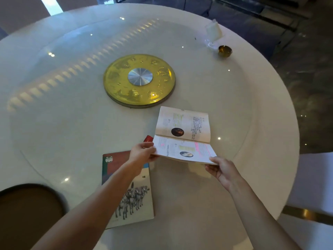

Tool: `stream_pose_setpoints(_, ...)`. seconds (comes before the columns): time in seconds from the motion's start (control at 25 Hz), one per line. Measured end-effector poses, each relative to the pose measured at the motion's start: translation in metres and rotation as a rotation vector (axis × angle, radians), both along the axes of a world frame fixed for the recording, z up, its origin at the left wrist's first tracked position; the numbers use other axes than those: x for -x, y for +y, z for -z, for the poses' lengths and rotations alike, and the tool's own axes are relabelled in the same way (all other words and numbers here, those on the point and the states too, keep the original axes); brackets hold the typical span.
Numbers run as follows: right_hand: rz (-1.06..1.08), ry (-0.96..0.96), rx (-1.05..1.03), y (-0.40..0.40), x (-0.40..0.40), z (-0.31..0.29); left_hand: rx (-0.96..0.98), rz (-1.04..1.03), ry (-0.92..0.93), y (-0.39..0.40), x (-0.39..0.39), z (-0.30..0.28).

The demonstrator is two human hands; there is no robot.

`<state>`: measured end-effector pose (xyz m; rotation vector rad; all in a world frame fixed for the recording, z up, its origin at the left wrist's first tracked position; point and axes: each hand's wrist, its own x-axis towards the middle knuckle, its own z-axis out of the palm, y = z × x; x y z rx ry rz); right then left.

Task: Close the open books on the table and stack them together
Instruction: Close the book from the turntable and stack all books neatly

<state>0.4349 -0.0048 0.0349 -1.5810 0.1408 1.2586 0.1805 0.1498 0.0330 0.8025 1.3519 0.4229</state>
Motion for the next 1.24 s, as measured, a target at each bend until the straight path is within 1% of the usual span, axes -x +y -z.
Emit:
stream_pose_setpoints(0.16, 0.01, -0.124, 0.059, -0.036, 0.015, -0.007, -0.011, 0.058, -0.044, -0.033, 0.006, -0.001)
stream_pose_setpoints(0.32, 0.078, -0.218, 0.023, -0.072, 0.012, -0.019, -0.006, 0.116, -0.103, -0.048, 0.003, -0.003)
stream_pose_setpoints(0.44, 0.109, -0.191, -0.035, -0.08, 0.005, -0.028, 0.018, 0.091, -0.173, -0.045, -0.009, -0.01)
stream_pose_setpoints(0.56, 0.127, -0.119, -0.129, -0.07, -0.013, -0.031, 0.019, 0.03, -0.235, -0.032, -0.031, -0.013)
stream_pose_setpoints(0.64, 0.079, -0.079, -0.177, -0.057, -0.032, -0.031, -0.01, 0.029, -0.236, -0.022, -0.048, -0.014)
stream_pose_setpoints(0.72, -0.009, -0.12, -0.163, -0.044, -0.048, -0.025, -0.03, 0.049, -0.215, -0.015, -0.062, -0.011)
stream_pose_setpoints(0.76, -0.069, -0.176, -0.126, -0.038, -0.059, -0.02, -0.033, 0.052, -0.201, -0.012, -0.072, -0.009)
stream_pose_setpoints(0.88, -0.244, -0.402, 0.026, -0.012, -0.08, -0.005, -0.012, 0.072, -0.085, -0.012, -0.09, 0.005)
stream_pose_setpoints(1.0, -0.401, -0.548, 0.113, 0.013, -0.096, 0.018, -0.017, 0.053, 0.147, -0.025, -0.1, 0.026)
stream_pose_setpoints(1.12, -0.46, -0.608, 0.186, 0.024, -0.108, 0.042, -0.115, 0.083, 0.377, -0.039, -0.103, 0.04)
stream_pose_setpoints(1.24, -0.517, -0.659, 0.247, 0.024, -0.11, 0.056, -0.154, 0.152, 0.553, -0.038, -0.109, 0.053)
